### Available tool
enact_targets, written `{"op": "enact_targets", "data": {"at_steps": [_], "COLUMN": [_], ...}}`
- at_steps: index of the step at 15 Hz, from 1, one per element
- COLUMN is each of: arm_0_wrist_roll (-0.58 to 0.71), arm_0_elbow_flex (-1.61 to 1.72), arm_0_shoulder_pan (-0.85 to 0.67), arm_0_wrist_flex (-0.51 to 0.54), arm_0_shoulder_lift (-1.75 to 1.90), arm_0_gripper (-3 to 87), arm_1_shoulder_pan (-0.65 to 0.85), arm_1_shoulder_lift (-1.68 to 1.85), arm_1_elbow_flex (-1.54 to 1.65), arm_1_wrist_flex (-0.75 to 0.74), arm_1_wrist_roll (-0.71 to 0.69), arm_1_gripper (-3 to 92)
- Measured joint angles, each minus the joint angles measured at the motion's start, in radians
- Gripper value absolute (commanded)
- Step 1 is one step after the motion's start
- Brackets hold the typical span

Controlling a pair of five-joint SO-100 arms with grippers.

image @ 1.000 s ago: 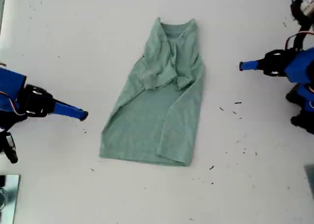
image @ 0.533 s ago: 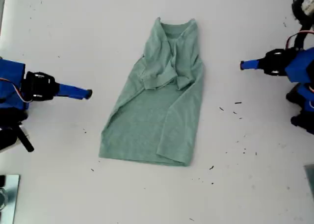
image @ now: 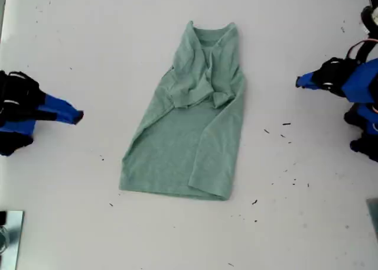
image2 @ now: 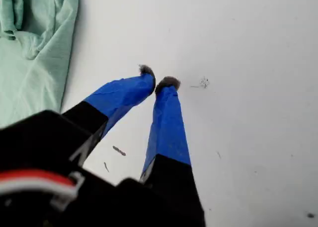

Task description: Fold t shirt

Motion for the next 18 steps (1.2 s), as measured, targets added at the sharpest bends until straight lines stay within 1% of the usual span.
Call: {"op": "enact_targets", "data": {"at_steps": [1, 2, 3, 5, 8, 9, 10, 12, 13, 14, 15, 16, 18], "arm_0_wrist_roll": [-0.049, -0.051, -0.040, -0.020, 0.026, 0.041, 0.055, 0.064, 0.064, 0.069, 0.069, 0.055, 0.023], "arm_0_elbow_flex": [-0.209, -0.431, -0.620, -0.779, -0.784, -0.744, -0.701, -0.580, -0.506, -0.449, -0.436, -0.442, -0.453], "arm_0_shoulder_pan": [0.069, 0.124, 0.173, 0.210, 0.212, 0.210, 0.210, 0.210, 0.210, 0.210, 0.221, 0.241, 0.250], "arm_0_wrist_flex": [0.140, 0.255, 0.293, 0.313, 0.304, 0.282, 0.225, 0.064, -0.029, -0.150, -0.268, -0.333, -0.351], "arm_0_shoulder_lift": [-0.230, -0.454, -0.606, -0.769, -0.899, -0.942, -0.983, -1.058, -1.112, -1.161, -1.213, -1.292, -1.330], "arm_0_gripper": [0.6, 18.3, 25.7, 27.5, 28.0, 27.8, 27.8, 28.3, 26.9, 19.6, -0.2, -0.3, -0.3], "arm_1_shoulder_pan": [-0.017, -0.038, -0.051, -0.052, -0.063, -0.066, -0.066, -0.072, -0.080, -0.084, -0.087, -0.087, -0.087], "arm_1_shoulder_lift": [0.000, 0.000, 0.000, 0.000, 0.000, 0.000, 0.000, 0.000, 0.000, 0.000, 0.000, 0.000, 0.000], "arm_1_elbow_flex": [0.000, 0.000, 0.000, 0.000, 0.000, 0.000, 0.000, 0.000, 0.000, 0.000, 0.000, 0.000, 0.000], "arm_1_wrist_flex": [0.000, 0.000, 0.000, 0.000, 0.000, 0.000, 0.000, 0.000, 0.000, 0.000, 0.000, 0.000, 0.000], "arm_1_wrist_roll": [-0.015, -0.032, -0.038, -0.040, -0.041, -0.041, -0.041, -0.041, -0.041, -0.041, -0.041, -0.041, -0.048], "arm_1_gripper": [2.9, 3.4, 3.7, 4.0, 3.7, 3.7, 3.7, 3.7, 3.7, 3.8, 3.8, 3.8, 3.6]}}
